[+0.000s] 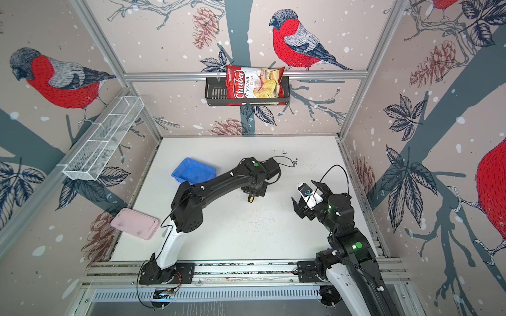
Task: Put the screwdriver in the bin
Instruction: Pick up the screwdriver from the center of the table, then place the screwdriver in the bin.
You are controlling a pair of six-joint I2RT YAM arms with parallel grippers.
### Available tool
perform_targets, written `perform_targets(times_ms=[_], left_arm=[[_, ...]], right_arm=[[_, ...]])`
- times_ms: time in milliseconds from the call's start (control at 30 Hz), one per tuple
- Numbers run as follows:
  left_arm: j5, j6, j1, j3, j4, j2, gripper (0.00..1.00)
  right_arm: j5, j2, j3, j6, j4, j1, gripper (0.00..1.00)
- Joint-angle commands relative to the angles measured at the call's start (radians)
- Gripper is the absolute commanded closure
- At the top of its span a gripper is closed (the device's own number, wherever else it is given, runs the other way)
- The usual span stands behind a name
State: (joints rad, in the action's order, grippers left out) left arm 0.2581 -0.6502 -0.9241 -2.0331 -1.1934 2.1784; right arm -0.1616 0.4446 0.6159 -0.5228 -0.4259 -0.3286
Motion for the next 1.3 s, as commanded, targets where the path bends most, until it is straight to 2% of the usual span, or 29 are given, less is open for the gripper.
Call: perform_targets(times_ms=[0,167,367,533,700,1033,1267], left_arm=[[0.046,-0.028,0.029,0.001,0.018,-0.051,0.92],[0.048,-0.027,0.076,0.010,0.035,-0.111,0.92],[0.085,-0.022,0.126,0.041,0.030,-0.172,0.92],[0.106,-0.026,0.193,0.129,0.076,-0.249,0.92],[0.128,-0.042,0.277,0.227,0.133,-0.333,0.92],[0.089,-0.197,0.494,0.530,0.415,-0.544,0.95],[0.042,-0.303,0.615,0.659,0.571,-0.585,0.95]], right_arm=[[-0.069,0.029,0.002,0.040,0.119,-0.010,0.00],[-0.106,0.081,0.005,0.071,0.205,-0.060,0.00],[-0.069,0.159,0.012,0.079,0.289,-0.191,0.00],[-0.006,0.250,0.008,0.068,0.403,-0.313,0.00],[-0.004,0.378,0.029,0.044,0.520,-0.400,0.00],[-0.091,0.631,0.143,-0.031,0.651,-0.467,0.01],[-0.133,0.737,0.194,-0.048,0.702,-0.498,0.00]])
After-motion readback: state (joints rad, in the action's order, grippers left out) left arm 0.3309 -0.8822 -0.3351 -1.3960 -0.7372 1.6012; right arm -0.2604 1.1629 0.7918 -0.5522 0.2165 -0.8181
